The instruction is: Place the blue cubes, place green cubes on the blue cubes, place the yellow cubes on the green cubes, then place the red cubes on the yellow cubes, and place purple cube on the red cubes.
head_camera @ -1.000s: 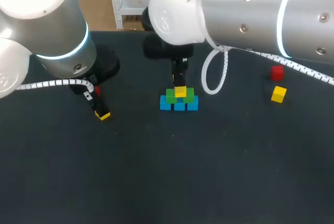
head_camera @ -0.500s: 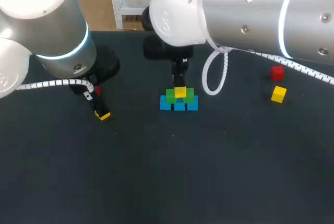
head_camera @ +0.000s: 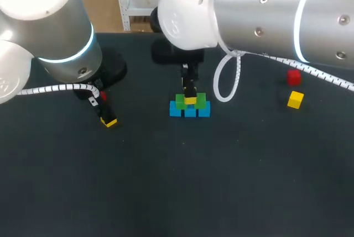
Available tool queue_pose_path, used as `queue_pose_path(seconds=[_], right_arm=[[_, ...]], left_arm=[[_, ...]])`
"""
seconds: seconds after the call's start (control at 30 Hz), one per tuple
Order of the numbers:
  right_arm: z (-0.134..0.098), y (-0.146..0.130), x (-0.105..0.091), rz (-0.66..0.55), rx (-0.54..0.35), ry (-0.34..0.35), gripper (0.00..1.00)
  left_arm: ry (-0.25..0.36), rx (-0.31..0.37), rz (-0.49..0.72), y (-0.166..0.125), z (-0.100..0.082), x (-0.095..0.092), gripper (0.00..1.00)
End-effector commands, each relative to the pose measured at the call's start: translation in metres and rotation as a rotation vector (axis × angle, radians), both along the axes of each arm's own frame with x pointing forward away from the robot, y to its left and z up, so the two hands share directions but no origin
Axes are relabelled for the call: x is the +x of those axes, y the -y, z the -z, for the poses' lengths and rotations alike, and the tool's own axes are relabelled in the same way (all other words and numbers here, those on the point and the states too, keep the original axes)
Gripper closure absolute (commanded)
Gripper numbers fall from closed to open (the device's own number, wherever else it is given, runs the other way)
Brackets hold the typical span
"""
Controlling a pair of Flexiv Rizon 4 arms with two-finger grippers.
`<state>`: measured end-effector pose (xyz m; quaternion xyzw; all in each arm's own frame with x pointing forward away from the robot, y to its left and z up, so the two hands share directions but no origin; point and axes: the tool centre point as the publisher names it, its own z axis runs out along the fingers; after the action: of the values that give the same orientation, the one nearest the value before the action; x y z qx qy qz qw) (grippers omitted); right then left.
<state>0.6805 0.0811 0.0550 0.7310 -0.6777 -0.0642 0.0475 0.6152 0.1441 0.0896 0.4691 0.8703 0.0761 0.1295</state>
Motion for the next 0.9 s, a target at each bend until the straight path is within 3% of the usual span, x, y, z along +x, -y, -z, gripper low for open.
queue_pose_path(seconds=[0.03,0.33,0.43,0.6,0.77,0.9], right_arm=[[-0.002,0.003,-0.002,0.002,0.004,0.007,0.0],[-0.025,0.016,-0.003,0.007,0.069,0.079,0.0],[-0.038,0.03,-0.005,0.02,0.128,0.133,0.0],[-0.059,0.064,-0.007,0.08,0.179,0.166,0.0],[-0.066,0.087,0.0,0.12,0.23,0.196,0.0],[-0.059,0.093,0.013,0.12,0.271,0.192,0.0]], left_arm=[[-0.004,-0.002,0.003,-0.001,0.0,0.001,0.0],[-0.004,-0.002,0.003,-0.001,0.0,0.001,0.0],[-0.004,-0.002,0.003,-0.001,0.0,0.001,0.0],[-0.004,-0.002,0.003,-0.001,0.0,0.001,0.0],[-0.004,-0.002,0.003,-0.001,0.0,0.001,0.0],[-0.004,-0.002,0.003,-0.001,0.0,0.001,0.0]])
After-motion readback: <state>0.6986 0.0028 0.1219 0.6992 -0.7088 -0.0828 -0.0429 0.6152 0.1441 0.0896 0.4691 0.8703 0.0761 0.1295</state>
